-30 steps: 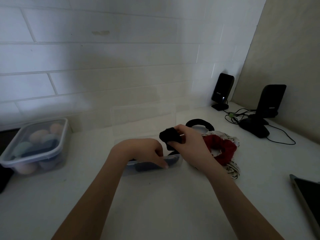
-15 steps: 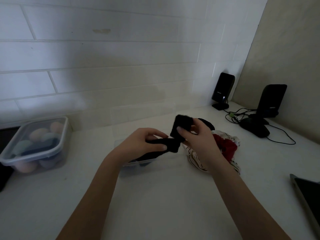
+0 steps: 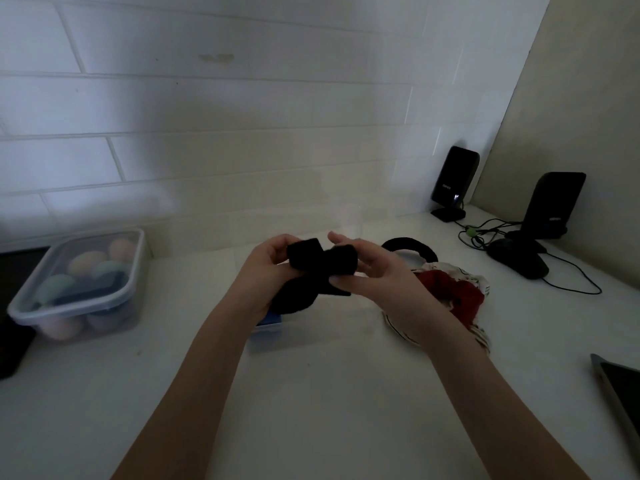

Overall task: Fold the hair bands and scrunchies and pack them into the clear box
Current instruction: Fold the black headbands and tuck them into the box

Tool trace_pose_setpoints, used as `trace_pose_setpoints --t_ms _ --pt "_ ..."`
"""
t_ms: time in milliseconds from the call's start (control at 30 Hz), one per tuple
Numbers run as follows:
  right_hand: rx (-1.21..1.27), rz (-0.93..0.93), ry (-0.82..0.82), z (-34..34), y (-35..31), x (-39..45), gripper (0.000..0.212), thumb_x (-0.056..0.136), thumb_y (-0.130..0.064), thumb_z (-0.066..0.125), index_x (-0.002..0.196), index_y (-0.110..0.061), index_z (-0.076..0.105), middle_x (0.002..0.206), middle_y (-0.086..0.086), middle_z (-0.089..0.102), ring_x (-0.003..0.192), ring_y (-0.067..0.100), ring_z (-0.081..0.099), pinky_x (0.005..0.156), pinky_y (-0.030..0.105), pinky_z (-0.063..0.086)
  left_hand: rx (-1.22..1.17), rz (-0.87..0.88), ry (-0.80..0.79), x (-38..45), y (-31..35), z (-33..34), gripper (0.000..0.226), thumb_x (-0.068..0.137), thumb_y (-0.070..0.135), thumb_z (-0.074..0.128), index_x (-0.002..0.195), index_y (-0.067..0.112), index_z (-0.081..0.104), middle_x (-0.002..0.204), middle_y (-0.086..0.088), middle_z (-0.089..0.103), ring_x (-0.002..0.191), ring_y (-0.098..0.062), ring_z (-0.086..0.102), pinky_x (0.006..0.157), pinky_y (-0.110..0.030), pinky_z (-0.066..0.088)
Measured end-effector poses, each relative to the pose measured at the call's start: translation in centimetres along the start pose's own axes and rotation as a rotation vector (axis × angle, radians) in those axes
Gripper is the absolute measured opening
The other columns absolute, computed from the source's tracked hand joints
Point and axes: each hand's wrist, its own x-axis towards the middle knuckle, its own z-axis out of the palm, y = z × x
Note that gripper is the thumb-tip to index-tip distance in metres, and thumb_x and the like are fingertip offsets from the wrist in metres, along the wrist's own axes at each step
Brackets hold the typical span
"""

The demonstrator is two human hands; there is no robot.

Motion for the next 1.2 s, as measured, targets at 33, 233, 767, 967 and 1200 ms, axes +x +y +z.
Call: trace_pose_setpoints --t_ms 33,233,767,967,1200 --pt "-0.012 -0.007 0.013 0.1 0.0 0.0 0.037 0.081 -0.001 0.068 0.112 -0.021 0.064 0.120 -0.016 0.063 0.105 0.003 0.063 0.087 0.023 0.052 0.014 -0.003 0.021 0.0 0.1 0.2 0.027 0.078 -0.014 0.057 0.080 0.012 0.059 0.060 0.010 0.068 0.054 -0.008 0.062 0.051 -0.019 0.050" --pt "0.208 0.068 0.078 -0.7 0.4 -0.1 0.025 0.087 -0.006 0.062 0.105 -0.023 0.066 0.115 -0.004 0.066 0.101 0.018 0.069 0.083 0.036 0.057 -0.280 -0.152 -0.019 0.0 0.5 0.4 0.014 0.089 0.002 0.052 0.102 0.004 0.058 0.084 -0.003 0.075 0.084 -0.018 0.072 0.073 -0.031 0.057" --pt "-0.274 -0.048 -0.003 0.9 -1.9 4.1 0.032 0.077 -0.019 0.076 0.108 -0.023 0.070 0.070 -0.018 0.060 0.063 -0.005 0.059 0.062 0.011 0.045 -0.051 -0.090 -0.112 -0.2 0.4 1.0 0.018 0.087 -0.003 0.044 0.077 0.009 0.054 0.056 0.004 0.056 0.055 -0.011 0.050 0.066 -0.027 0.046" --pt "-0.447 0.004 -0.342 -0.5 -4.6 4.4 0.037 0.083 -0.015 0.070 0.118 -0.024 0.066 0.078 -0.011 0.067 0.069 -0.001 0.061 0.066 0.011 0.046 -0.050 -0.106 -0.291 -0.5 0.5 0.9 0.020 0.066 0.005 0.048 0.085 0.004 0.056 0.058 0.000 0.053 0.054 -0.013 0.046 0.061 -0.025 0.046" --pt "-0.329 0.026 -0.170 -0.2 -4.3 5.1 0.009 0.078 -0.019 0.075 0.085 -0.015 0.070 0.066 -0.002 0.066 0.058 0.009 0.061 0.054 0.022 0.049 -0.059 -0.089 -0.309 -0.8 0.6 0.9 0.015 0.087 0.001 0.050 0.089 0.008 0.062 0.071 -0.004 0.069 0.069 -0.019 0.066 0.073 -0.028 0.053"
